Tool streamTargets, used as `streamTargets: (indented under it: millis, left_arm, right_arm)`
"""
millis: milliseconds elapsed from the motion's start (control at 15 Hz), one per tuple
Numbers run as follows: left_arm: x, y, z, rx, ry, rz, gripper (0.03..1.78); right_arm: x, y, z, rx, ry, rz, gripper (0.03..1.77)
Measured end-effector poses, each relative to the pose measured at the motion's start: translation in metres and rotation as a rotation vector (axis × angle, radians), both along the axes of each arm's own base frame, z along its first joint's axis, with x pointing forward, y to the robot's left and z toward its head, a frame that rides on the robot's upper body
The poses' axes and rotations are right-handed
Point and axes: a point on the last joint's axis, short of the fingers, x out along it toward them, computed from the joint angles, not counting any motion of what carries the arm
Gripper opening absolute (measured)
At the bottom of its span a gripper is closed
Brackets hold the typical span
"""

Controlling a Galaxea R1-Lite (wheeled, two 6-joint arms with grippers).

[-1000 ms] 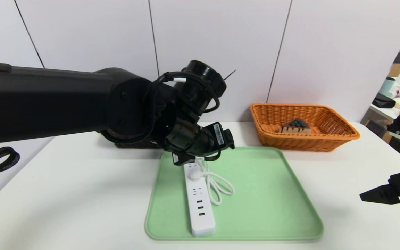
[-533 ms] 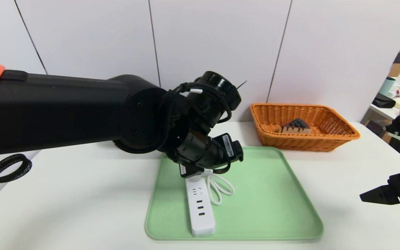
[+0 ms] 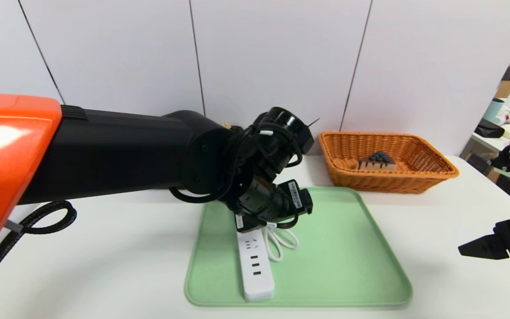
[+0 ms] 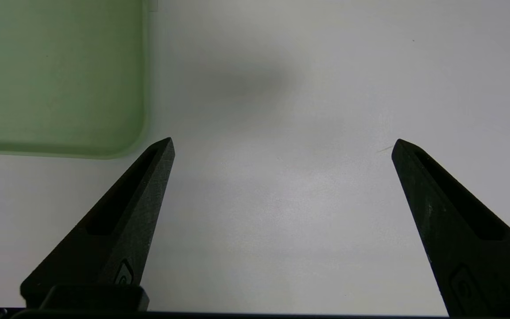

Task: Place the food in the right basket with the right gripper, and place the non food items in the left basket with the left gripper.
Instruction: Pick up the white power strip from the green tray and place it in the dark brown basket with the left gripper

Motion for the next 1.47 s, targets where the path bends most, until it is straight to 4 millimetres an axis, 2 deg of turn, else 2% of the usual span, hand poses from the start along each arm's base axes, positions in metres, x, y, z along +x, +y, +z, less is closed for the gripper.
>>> streamTargets:
  millis: [1467]
  left_arm:
    - [0.009,-0.013,-0.023,0.007,0.024,-0.019,1.69]
  right_arm:
    - [0.001,0.001,0.004,0.001,-0.017,0.003,1.70]
